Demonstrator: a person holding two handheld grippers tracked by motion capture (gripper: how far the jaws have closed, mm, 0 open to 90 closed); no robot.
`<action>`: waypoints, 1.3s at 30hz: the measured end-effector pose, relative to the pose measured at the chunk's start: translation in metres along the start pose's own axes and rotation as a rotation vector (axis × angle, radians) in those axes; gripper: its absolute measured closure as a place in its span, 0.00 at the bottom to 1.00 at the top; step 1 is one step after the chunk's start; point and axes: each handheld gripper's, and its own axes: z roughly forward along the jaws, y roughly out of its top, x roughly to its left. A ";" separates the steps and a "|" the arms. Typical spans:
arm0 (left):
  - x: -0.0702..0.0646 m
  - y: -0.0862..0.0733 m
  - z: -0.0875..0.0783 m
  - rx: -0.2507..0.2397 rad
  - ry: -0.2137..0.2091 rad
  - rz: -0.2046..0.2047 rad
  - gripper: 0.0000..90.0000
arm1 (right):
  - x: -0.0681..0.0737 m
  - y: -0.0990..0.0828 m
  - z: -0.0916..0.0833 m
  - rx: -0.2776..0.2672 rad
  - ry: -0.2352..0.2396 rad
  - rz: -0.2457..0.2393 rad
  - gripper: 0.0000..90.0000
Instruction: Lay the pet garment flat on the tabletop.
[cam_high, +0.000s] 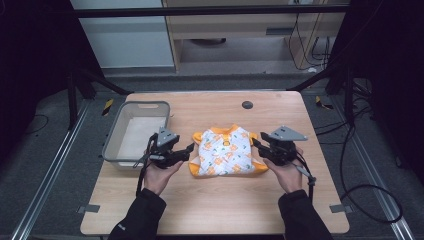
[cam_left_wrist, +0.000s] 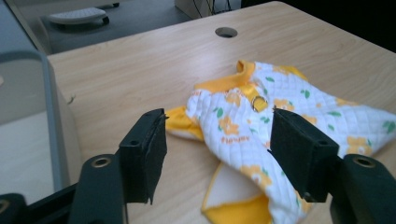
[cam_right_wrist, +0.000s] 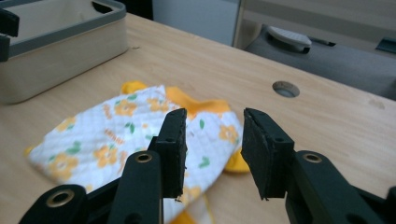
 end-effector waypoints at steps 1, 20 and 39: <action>0.001 -0.004 -0.003 0.008 -0.005 0.001 0.39 | -0.002 -0.004 -0.007 0.003 0.011 0.001 0.65; -0.024 -0.058 0.010 0.164 -0.072 0.110 0.37 | 0.005 -0.078 -0.014 0.136 0.107 -0.009 0.57; -0.036 -0.075 0.044 0.300 -0.099 0.136 0.66 | 0.018 -0.091 0.017 0.250 0.154 -0.108 0.83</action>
